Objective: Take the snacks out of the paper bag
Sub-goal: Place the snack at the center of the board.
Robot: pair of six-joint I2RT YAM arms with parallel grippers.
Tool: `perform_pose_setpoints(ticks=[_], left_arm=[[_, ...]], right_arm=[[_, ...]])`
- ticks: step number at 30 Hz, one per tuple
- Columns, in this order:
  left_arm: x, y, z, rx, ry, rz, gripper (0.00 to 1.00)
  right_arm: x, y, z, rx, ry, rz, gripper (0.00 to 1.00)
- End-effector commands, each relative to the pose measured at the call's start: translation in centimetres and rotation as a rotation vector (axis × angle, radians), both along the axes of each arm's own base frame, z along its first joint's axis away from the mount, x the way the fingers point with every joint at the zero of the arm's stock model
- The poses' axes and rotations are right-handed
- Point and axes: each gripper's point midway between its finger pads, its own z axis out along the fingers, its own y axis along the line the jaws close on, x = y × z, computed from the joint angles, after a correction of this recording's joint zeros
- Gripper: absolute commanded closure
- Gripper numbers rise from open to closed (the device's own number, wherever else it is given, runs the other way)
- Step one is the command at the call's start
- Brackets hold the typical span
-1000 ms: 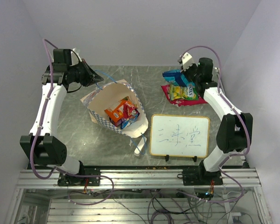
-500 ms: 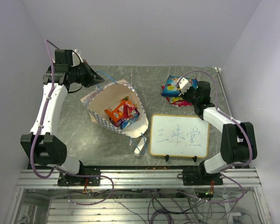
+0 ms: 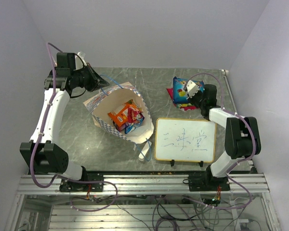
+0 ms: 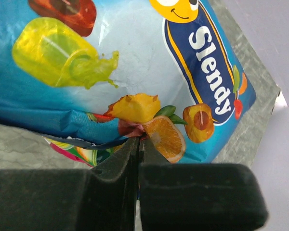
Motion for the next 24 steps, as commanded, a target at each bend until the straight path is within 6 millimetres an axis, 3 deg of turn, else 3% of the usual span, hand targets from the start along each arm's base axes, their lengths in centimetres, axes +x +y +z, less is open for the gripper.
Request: perform_pose_setpoints(ticks=[1, 7, 15, 24], left_arm=[[-0.7, -0.6, 1.5, -0.020, -0.053, -0.023, 0.93], [-0.9, -1.3, 1.6, -0.023, -0.057, -0.043, 0.93], [-1.4, -1.8, 1.9, -0.023, -0.064, -0.058, 0.93], [-1.6, -1.8, 2.5, -0.024, -0.076, -0.054, 0.93]], right_arm=[[-1.6, -4.3, -2.9, 0.000, 0.103, -0.190, 1.00], [-1.9, -4.0, -3.9, 0.077, 0.165, -0.208, 1.00], [-2.3, -4.3, -3.2, 0.071, 0.161, -0.229, 1.00], [-2.7, -3.1, 0.6, 0.156, 0.089, -0.208, 0.69]])
